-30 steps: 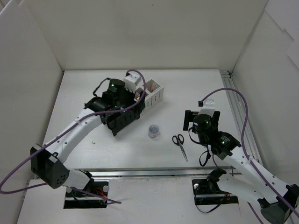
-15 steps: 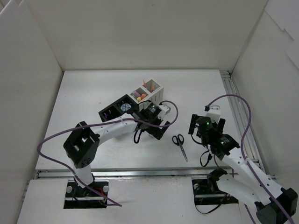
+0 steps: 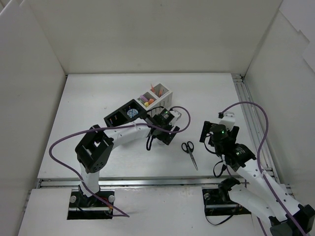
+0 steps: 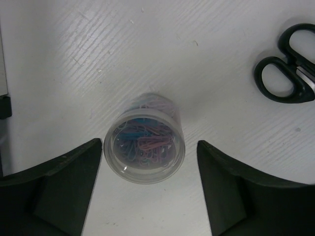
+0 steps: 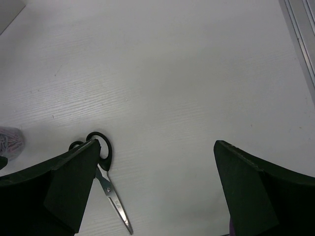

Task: Sort the stationery into containers
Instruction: Pick up the stationery from the center of the board.

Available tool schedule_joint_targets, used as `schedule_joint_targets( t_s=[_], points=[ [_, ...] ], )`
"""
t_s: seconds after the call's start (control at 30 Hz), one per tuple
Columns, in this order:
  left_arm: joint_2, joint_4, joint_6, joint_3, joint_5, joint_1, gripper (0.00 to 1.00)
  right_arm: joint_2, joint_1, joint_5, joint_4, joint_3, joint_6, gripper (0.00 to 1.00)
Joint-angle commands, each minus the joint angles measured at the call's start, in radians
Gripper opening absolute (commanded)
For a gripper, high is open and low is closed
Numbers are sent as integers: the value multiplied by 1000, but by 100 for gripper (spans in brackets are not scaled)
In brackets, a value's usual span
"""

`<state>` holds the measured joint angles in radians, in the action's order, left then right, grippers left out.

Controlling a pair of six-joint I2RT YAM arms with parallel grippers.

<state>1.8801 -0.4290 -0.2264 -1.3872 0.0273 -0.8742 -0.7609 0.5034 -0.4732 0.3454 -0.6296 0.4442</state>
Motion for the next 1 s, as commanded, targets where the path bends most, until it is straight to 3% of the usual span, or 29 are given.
schedule_joint_targets(
  t_s=[0.0, 0.2, 0.37, 0.53, 0.73, 0.97],
  points=[
    [-15, 4, -8, -61, -20, 0, 67, 21, -8, -7, -22, -5, -1, 98],
    [-59, 9, 1, -50, -21, 0, 45, 44, -3, -13, -20, -2, -2, 98],
    [-131, 13, 24, -41, -23, 0, 42, 51, -8, -2, -20, -1, -13, 98],
    [-281, 44, 88, -23, -121, 26, 39, 54, -8, -8, -22, -1, -22, 98],
    [-384, 35, 108, -47, -208, 173, 42, 46, -8, -13, -22, -4, -32, 98],
    [-340, 27, 104, -87, -175, 319, 42, 23, -6, -25, -22, -7, -39, 98]
  ],
)
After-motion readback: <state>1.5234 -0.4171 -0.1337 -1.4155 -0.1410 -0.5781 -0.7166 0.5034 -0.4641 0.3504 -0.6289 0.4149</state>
